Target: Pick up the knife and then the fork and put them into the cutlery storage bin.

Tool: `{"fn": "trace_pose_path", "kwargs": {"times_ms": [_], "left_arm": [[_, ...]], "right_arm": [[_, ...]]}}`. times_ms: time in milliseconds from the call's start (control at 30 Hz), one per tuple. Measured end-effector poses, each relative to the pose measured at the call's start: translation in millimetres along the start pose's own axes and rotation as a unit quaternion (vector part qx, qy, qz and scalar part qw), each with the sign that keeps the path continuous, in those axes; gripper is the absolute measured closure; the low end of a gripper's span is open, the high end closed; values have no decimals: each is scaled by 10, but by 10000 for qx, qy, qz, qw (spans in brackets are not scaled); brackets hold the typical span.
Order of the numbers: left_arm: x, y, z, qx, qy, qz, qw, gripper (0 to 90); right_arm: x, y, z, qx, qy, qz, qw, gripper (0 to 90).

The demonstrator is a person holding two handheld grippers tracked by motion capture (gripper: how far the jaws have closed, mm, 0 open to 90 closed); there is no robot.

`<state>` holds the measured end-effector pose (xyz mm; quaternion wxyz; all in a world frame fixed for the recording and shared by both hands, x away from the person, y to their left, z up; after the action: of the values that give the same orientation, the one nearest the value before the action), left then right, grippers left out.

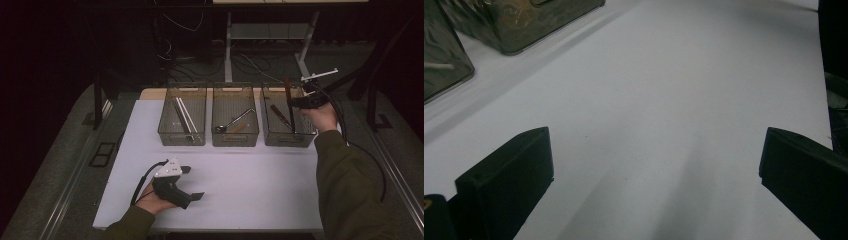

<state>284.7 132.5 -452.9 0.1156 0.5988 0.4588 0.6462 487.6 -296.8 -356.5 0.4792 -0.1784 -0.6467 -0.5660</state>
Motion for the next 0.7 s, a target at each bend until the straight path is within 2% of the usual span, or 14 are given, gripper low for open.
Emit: {"fn": "trace_pose_path", "kwargs": {"times_ms": [233,367,700], "left_arm": [[0,1,1,14,-11,-13,10000,0],[0,1,0,3,-12,-4,10000,0],[-3,3,-6,5,-24,-7,10000,0]], "right_arm": [[-176,-47,-5,-31,-40,372,9993,766],[-231,-52,-2,-8,-77,490,9988,766],[-384,-71,3,-135,-81,766,9969,764]]}}
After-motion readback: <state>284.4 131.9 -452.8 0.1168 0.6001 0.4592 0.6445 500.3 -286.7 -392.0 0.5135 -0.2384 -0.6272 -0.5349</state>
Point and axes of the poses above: each handheld gripper's, and its own axes: x roughly backward along the jaws, y roughly out of its top, z roughly to its left, the point moved 2 cm from there along -x, roughly forward along the jaws, and after that the axes turned 10 degrees about z, right-handed, at the moved point
